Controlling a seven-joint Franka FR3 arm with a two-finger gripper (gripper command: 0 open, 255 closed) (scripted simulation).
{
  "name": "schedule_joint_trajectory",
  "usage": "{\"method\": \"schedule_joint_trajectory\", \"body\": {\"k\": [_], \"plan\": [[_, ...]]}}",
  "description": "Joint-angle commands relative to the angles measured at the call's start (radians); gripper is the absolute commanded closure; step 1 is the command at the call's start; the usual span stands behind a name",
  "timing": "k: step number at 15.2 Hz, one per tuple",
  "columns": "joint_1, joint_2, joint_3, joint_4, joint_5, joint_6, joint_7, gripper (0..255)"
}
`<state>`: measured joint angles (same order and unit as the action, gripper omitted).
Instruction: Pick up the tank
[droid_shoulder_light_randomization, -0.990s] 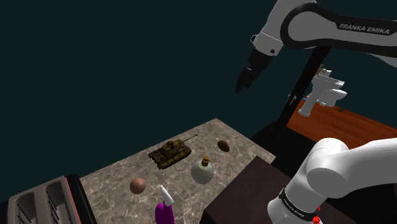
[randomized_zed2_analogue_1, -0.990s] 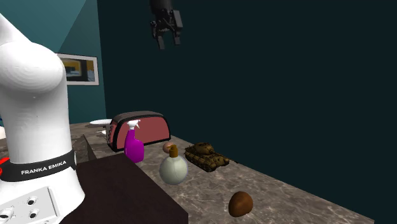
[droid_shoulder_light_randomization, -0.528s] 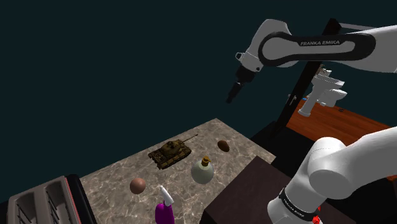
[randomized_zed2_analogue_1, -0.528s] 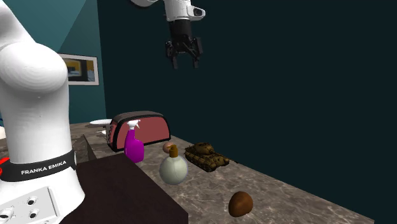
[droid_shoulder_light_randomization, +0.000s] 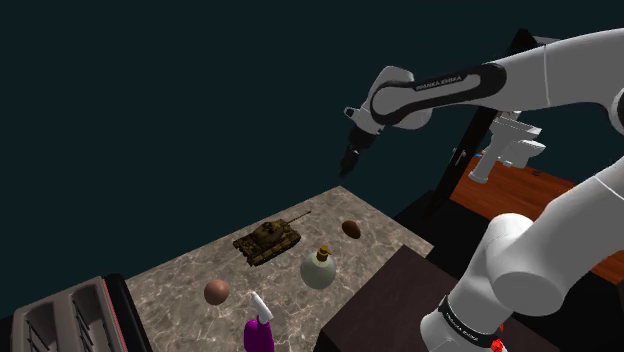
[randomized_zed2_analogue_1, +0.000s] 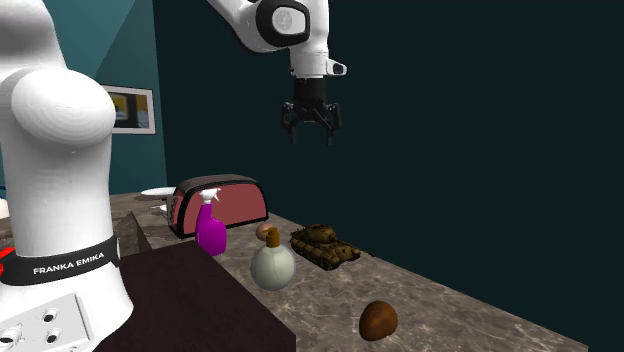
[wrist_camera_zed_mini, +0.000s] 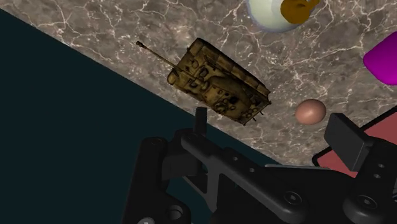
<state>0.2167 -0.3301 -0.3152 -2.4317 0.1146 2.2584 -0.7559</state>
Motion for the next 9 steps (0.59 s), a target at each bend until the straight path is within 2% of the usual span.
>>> {"method": "schedule_joint_trajectory", "body": {"k": [1, 5, 9], "plan": [[0.032, 0.086, -0.041, 0.027, 0.052, 0.039, -0.124, 0], [0.078, 0.263, -0.087, 0.102, 0.189, 0.084, -0.368, 0], [0.084, 0.445, -0.082, 0.201, 0.335, 0.091, -0.603, 0]]}}
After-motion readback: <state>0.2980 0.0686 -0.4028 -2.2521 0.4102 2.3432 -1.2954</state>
